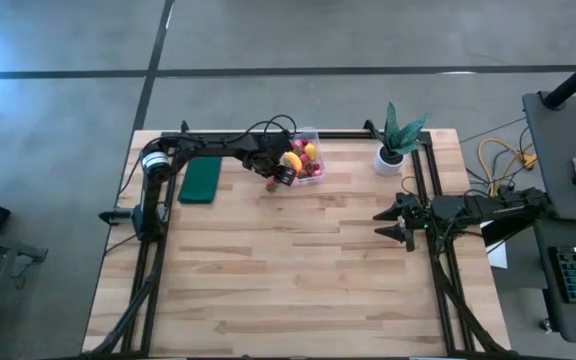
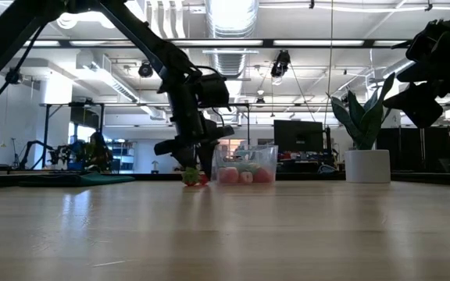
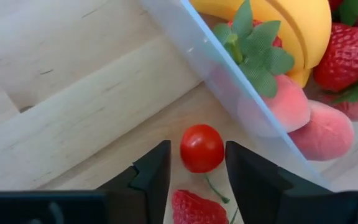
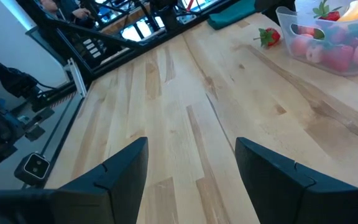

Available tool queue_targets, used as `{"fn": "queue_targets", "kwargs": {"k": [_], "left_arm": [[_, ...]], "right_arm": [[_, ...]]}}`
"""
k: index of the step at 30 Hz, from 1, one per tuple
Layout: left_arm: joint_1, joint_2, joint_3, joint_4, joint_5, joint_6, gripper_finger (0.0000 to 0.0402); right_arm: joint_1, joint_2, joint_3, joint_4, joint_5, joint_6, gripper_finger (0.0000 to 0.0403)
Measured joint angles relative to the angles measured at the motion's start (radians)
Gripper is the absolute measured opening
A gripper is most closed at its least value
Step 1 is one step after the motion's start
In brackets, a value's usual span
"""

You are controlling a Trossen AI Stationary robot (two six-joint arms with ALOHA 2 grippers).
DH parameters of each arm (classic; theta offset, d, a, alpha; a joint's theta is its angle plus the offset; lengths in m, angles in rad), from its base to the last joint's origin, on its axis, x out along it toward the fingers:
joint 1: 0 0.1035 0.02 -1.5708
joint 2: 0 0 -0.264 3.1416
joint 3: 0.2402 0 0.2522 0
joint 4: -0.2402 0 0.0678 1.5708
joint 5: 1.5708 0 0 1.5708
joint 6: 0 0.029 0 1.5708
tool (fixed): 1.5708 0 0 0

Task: Pick and placing Produce into tupperware
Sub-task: Put the red cherry into the transparent bin

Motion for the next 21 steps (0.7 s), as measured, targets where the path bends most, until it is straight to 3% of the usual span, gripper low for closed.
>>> {"fn": "queue_targets", "kwargs": {"k": [21], "left_arm": [[0.0, 0.0, -0.02, 0.025, -0.023, 0.053, 0.0127]], "right_arm": [[0.0, 0.0, 0.0, 0.0, 0.0, 0.0, 0.0233]]}}
